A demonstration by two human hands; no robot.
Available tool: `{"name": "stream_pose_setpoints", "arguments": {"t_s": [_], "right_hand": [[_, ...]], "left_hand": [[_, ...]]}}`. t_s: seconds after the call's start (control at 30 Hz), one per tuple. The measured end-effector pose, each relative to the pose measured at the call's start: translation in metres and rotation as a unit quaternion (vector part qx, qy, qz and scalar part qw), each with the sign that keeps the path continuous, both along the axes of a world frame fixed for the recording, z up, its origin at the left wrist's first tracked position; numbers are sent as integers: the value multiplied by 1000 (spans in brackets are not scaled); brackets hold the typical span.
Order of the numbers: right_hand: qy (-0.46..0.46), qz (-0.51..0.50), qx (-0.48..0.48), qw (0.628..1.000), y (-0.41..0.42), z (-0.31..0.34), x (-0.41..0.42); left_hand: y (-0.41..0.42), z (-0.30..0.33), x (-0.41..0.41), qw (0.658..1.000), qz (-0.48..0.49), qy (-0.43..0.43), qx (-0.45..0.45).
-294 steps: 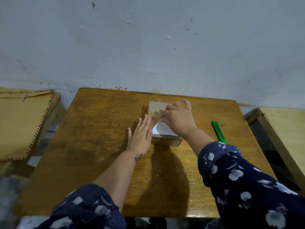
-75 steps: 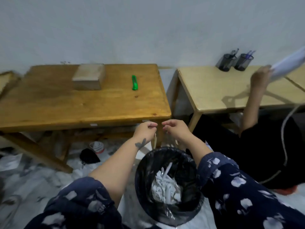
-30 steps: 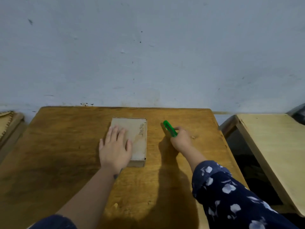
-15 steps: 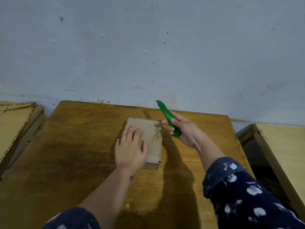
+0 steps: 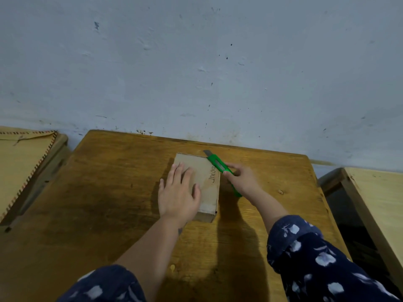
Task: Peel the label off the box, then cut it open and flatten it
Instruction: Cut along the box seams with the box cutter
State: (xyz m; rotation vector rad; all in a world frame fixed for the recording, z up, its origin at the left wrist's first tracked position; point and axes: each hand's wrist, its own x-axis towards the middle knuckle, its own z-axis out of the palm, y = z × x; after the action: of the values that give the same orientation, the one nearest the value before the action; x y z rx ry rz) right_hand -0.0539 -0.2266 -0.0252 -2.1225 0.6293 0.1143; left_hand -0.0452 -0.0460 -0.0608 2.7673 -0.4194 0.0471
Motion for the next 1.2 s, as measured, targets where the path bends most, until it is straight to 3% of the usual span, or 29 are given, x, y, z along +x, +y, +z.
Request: {"name": "stream_pose_setpoints", "arguments": {"t_s": [0.13,0.27,0.37,1.2], "right_hand": [[-29,61,-145,987,5,7,11],[-69,166,-327,928,19,16,22],[-67,202,-392,895,32,21,29],[-45,240,-512,824,48,30,40]], "left_hand": [[0,-1,0,1000,-5,14,9],[-1,1,0,999,-9,31,27],[-2,2,1,998,-13,33,43],[-6,5,-2,998,2,30,54]]}}
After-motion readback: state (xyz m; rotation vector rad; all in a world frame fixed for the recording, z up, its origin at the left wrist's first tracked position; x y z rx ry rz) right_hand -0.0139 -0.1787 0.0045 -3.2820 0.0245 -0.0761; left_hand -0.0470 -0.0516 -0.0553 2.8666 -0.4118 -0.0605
